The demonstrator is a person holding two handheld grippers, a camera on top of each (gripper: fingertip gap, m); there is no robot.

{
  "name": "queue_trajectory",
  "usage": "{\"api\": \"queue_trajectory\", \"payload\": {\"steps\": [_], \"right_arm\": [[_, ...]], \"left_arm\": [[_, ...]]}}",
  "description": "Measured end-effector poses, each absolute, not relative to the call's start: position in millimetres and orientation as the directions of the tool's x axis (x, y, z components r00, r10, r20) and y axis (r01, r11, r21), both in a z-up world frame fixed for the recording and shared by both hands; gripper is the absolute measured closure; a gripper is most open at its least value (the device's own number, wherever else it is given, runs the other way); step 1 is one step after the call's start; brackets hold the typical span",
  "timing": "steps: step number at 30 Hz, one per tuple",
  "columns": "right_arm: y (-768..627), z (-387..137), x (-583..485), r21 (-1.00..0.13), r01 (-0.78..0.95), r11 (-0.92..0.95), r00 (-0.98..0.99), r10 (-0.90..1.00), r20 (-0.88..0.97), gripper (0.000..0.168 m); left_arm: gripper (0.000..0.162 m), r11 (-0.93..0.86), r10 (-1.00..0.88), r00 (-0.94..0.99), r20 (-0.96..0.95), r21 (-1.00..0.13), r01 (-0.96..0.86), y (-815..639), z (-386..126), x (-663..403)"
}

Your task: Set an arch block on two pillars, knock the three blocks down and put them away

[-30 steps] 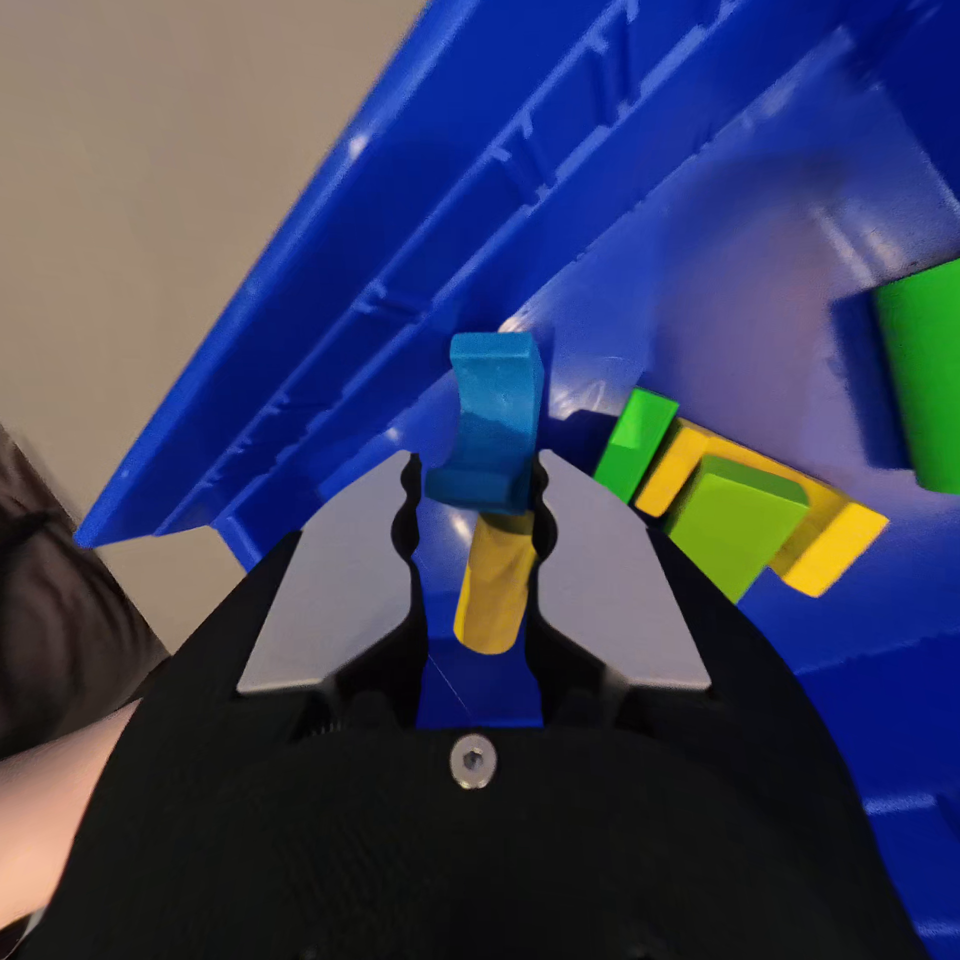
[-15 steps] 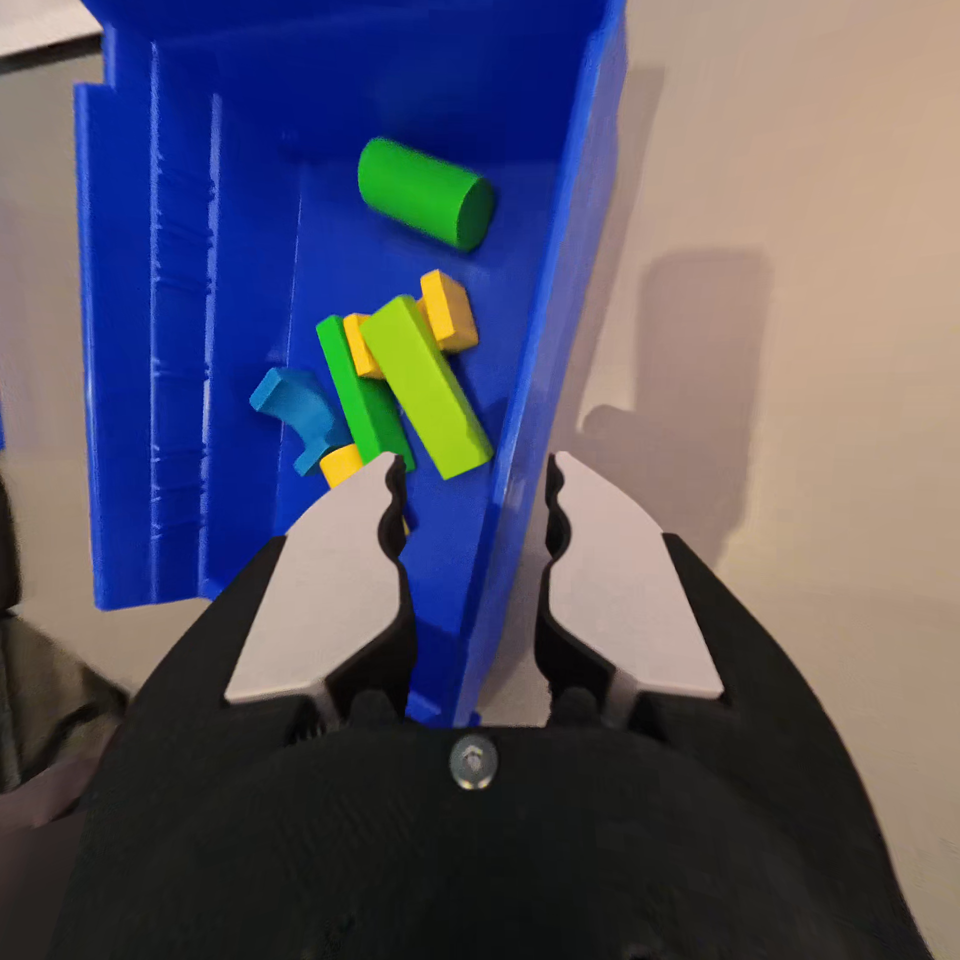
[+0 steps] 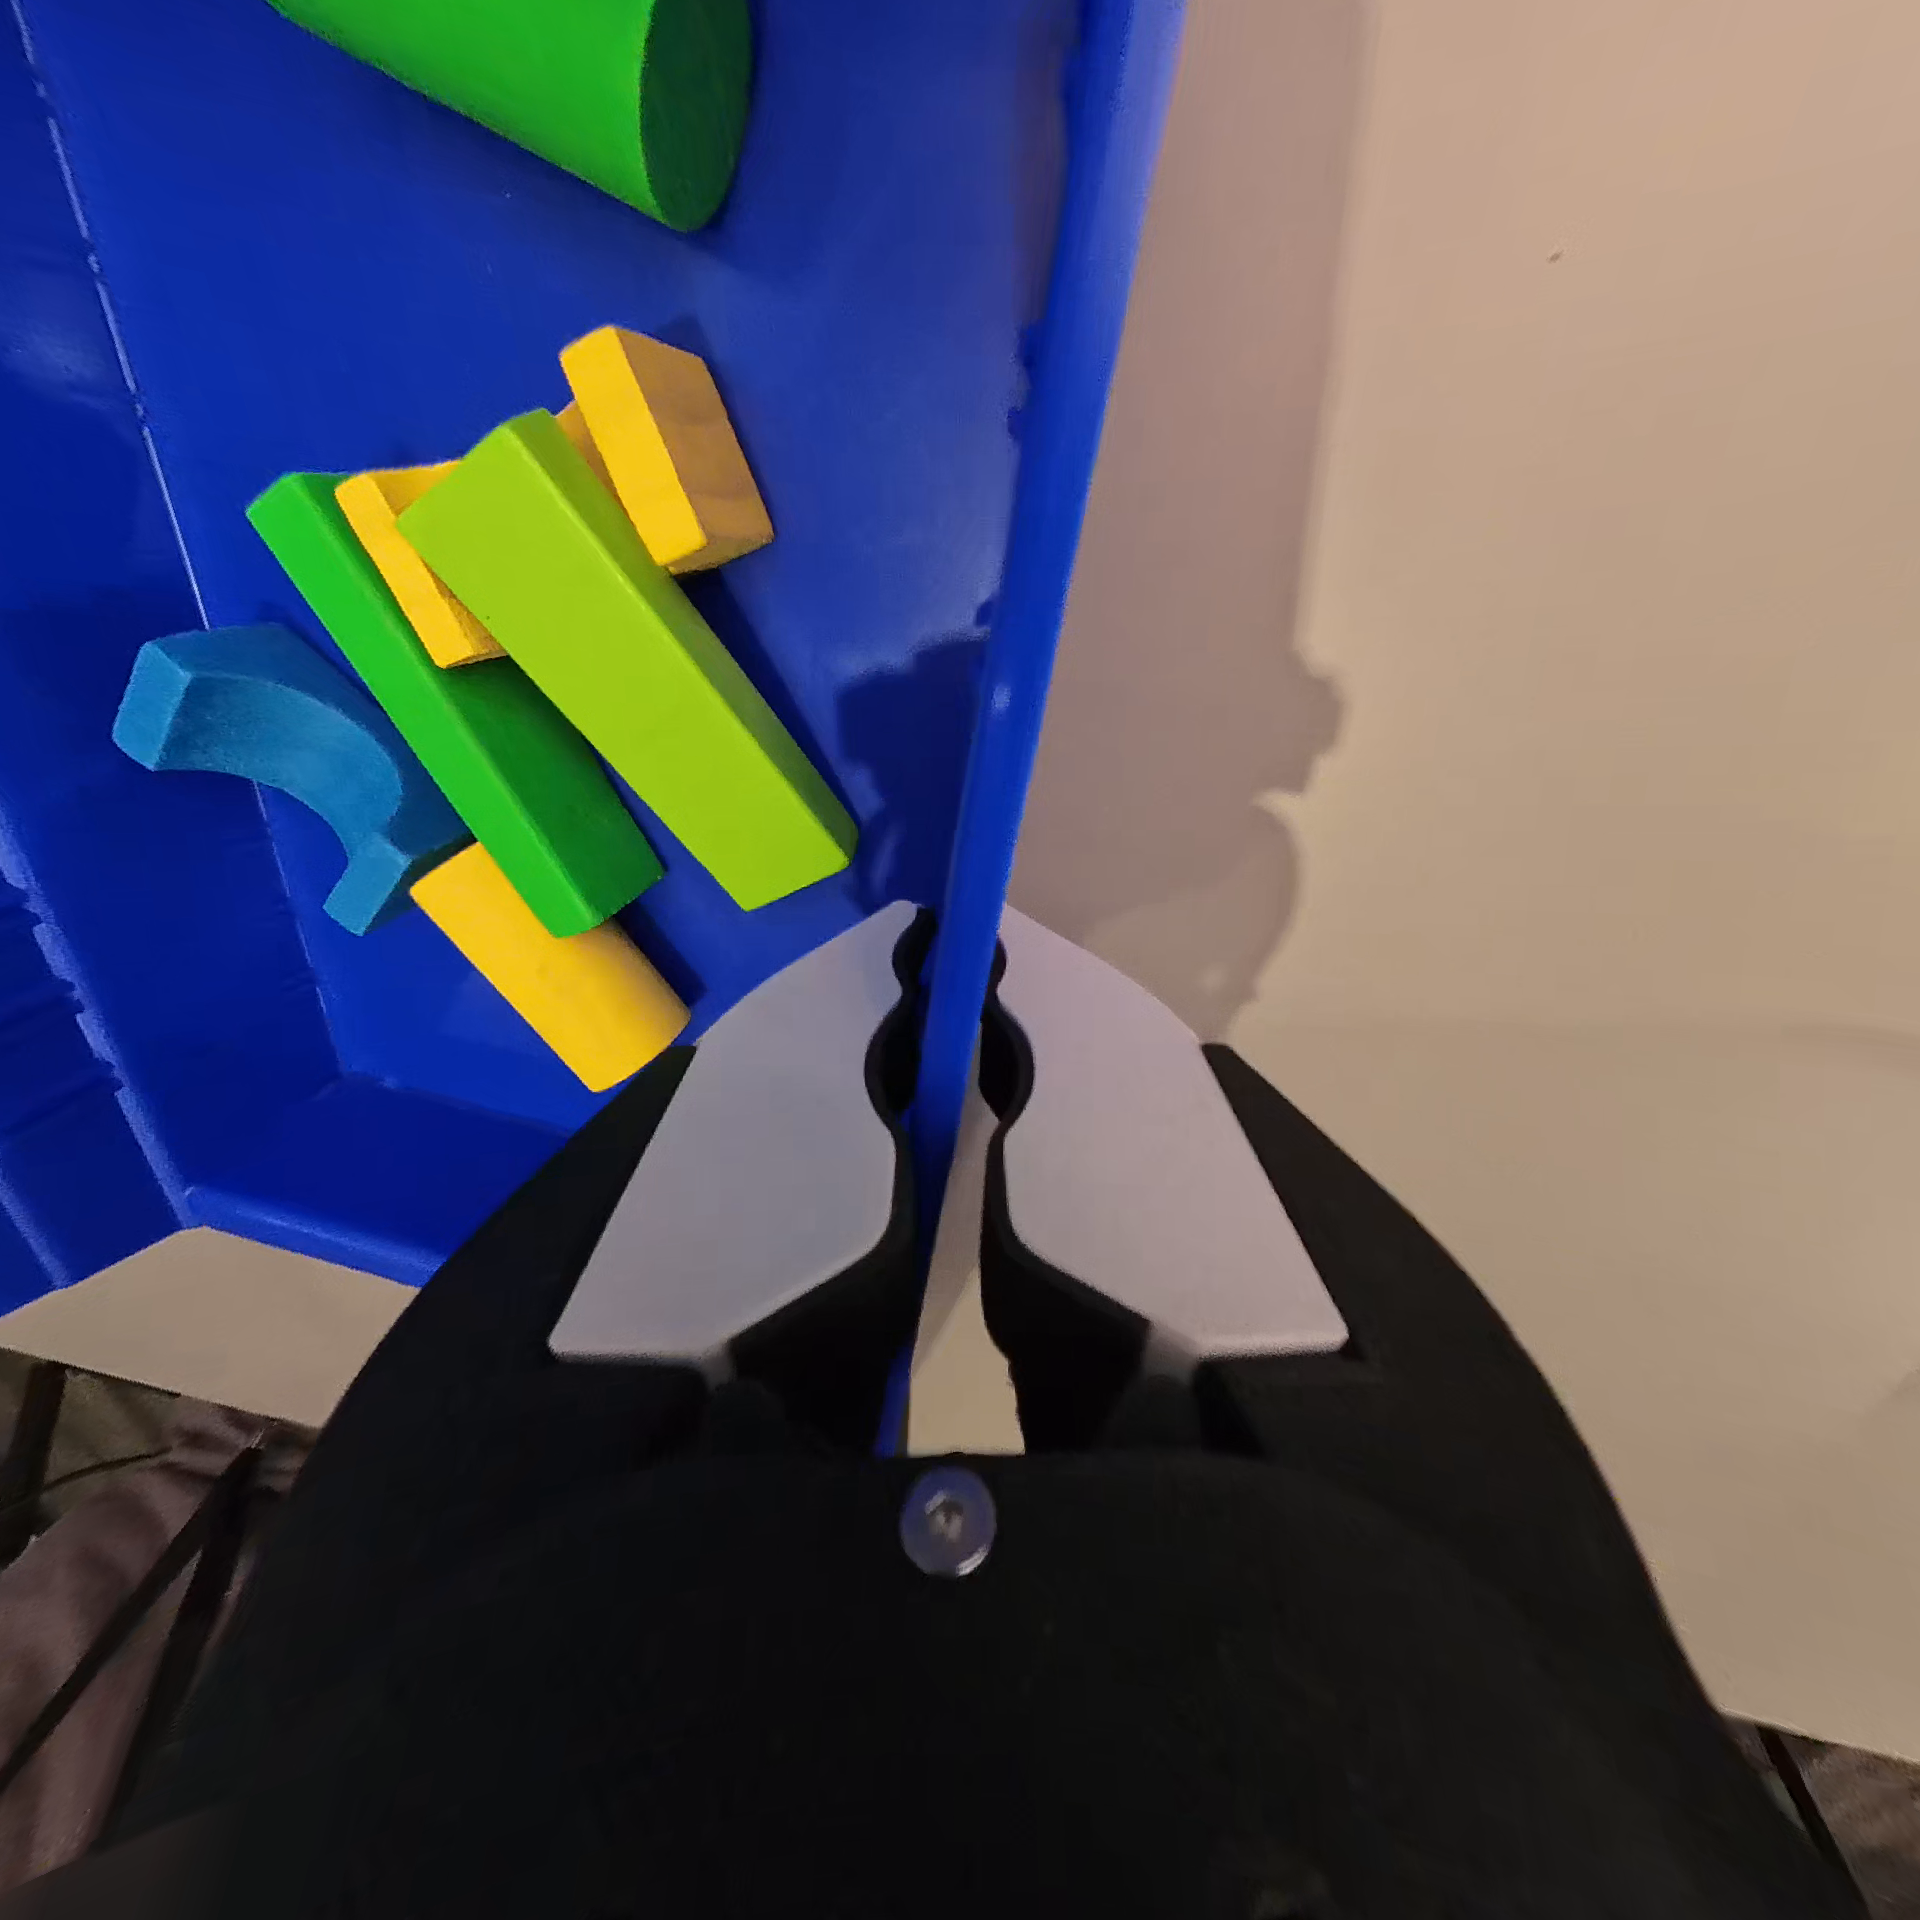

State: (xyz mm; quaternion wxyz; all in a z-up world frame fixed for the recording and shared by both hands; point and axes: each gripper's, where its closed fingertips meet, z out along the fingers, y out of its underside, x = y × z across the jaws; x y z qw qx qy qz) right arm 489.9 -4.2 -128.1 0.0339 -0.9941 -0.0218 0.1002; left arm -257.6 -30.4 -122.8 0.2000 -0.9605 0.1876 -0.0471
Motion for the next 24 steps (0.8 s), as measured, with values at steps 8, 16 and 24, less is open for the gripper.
{"api": "queue_trajectory", "payload": {"steps": [8,16,24], "right_arm": [[-6.9,-126.6,415.5,0.046,0.193,-0.98,0.973,0.185,-0.139,0.158],[-4.0,-126.3,348.6,0.025,0.324,-0.946,0.938,0.318,-0.135,0.158],[-7.2,-126.9,345.0,0.027,0.304,-0.952,0.946,0.298,-0.128,0.155]], "left_arm": [[0.146,-0.832,-0.4,0.915,0.052,-0.439,-0.339,-31.4,-123.3,-153.8],[0.141,-0.795,-0.469,0.883,0.03,-0.449,-0.407,-41.6,-125.2,-84.7],[0.123,-0.727,-0.565,0.825,0.022,-0.487,-0.485,-50.9,-119.3,-56.9]]}}
